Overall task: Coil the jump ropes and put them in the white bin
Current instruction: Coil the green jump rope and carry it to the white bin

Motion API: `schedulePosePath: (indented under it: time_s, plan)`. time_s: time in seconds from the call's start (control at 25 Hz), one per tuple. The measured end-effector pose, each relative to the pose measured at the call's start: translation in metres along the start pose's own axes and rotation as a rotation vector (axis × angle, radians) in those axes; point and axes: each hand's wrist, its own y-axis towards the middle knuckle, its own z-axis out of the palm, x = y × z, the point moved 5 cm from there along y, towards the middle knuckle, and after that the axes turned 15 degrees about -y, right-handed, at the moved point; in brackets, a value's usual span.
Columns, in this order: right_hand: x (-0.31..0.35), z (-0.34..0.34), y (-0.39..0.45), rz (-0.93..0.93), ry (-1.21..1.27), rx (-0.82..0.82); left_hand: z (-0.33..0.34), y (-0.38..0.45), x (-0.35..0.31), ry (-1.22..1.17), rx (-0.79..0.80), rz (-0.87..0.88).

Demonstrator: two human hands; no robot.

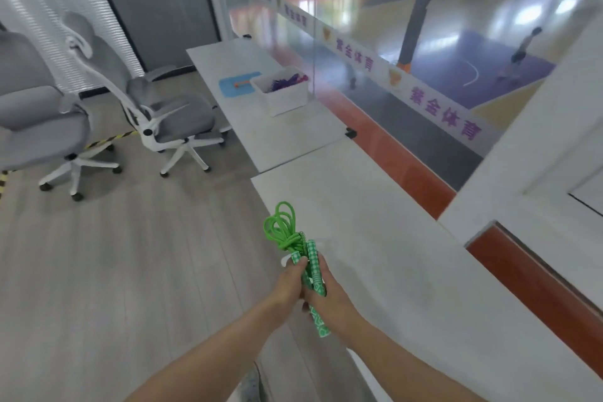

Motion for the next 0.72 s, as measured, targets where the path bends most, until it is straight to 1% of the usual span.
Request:
schedulePosePath:
  time_s: [0.08, 0.16, 0.28, 0.36, 0.44, 0.52, 0.64, 0.72]
  plan:
    - [0.029, 0.026, 0.033, -0.001, -0.034, -0.007, -0.035, 0.024, -0.030, -0.055, -0.027, 0.021]
    - [0.065, 0.060, 0.074, -0.008, -0.066, -0.001, -0.081, 0.055, -0.069, -0.045, -0.053, 0.078]
    - [0.121, 0.100, 0.133, 0.000, -0.162, 0.027, -0.141, 0.098, -0.128, -0.046, -0.011, 0.155]
    - [0.157, 0.117, 0.171, 0.002, -0.193, 0.021, -0.172, 0.125, -0.166, -0.005, -0.021, 0.167]
    - [0.188, 0.123, 0.202, -0.025, -0.191, 0.002, -0.192, 0.151, -0.194, 0.026, -0.031, 0.184]
    - [0.208, 0.126, 0.242, -0.006, -0.164, 0.005, -0.204, 0.182, -0.225, 0.043, -0.030, 0.199]
    - [0.235, 0.119, 0.304, 0.020, -0.124, -0.018, -0.206, 0.230, -0.270, 0.084, 0.013, 0.211]
    - [0.251, 0.109, 0.351, -0.023, -0.093, -0.040, -0.204, 0.267, -0.304, 0.139, 0.026, 0.224]
